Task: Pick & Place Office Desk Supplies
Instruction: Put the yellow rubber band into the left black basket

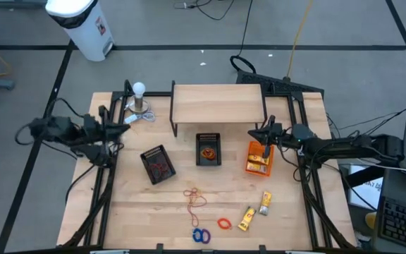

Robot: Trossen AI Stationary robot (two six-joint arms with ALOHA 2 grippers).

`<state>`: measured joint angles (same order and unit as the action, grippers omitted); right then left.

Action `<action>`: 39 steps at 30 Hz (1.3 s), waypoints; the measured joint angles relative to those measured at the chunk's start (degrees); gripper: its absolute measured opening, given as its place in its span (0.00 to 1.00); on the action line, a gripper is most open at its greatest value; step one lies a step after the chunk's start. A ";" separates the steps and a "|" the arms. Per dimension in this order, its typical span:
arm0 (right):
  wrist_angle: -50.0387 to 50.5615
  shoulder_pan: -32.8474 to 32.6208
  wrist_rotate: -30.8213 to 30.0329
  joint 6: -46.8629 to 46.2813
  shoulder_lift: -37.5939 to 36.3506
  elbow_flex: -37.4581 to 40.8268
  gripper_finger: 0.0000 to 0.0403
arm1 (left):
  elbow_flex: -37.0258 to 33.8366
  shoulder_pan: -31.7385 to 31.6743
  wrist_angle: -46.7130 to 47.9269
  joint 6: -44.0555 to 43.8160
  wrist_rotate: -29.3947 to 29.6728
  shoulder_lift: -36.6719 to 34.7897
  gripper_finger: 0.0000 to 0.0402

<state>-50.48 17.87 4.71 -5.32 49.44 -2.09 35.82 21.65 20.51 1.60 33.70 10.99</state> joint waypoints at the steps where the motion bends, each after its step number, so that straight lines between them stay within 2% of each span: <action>1: -0.11 0.00 0.00 0.04 0.26 0.00 0.01 | 2.83 -0.01 3.67 -1.62 0.53 2.04 0.00; 6: -0.40 0.07 -0.13 1.07 0.51 0.00 0.01 | 12.84 0.00 18.00 -8.92 0.79 12.64 0.00; 11: -1.31 0.07 -0.15 1.92 0.51 0.00 0.01 | 16.49 0.00 26.08 -16.04 -3.03 22.08 0.00; 16: -0.23 0.07 -0.15 2.42 0.51 0.00 0.01 | 16.48 0.01 29.18 -19.52 -11.73 29.60 0.00; 20: -0.28 0.07 -0.17 2.80 0.51 0.00 0.01 | 16.40 0.00 29.96 -20.16 -15.45 35.13 0.00; 34: -0.20 0.04 -0.17 1.93 0.51 0.00 0.01 | 16.39 -1.01 32.64 -17.40 -16.08 47.45 0.00; 39: 2.93 0.04 -0.15 0.12 0.49 0.00 0.01 | 16.39 -1.07 34.40 -15.52 -17.42 51.50 0.00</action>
<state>-47.56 17.91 4.56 -5.20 49.93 -2.09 52.21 20.58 54.91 -13.91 16.27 62.49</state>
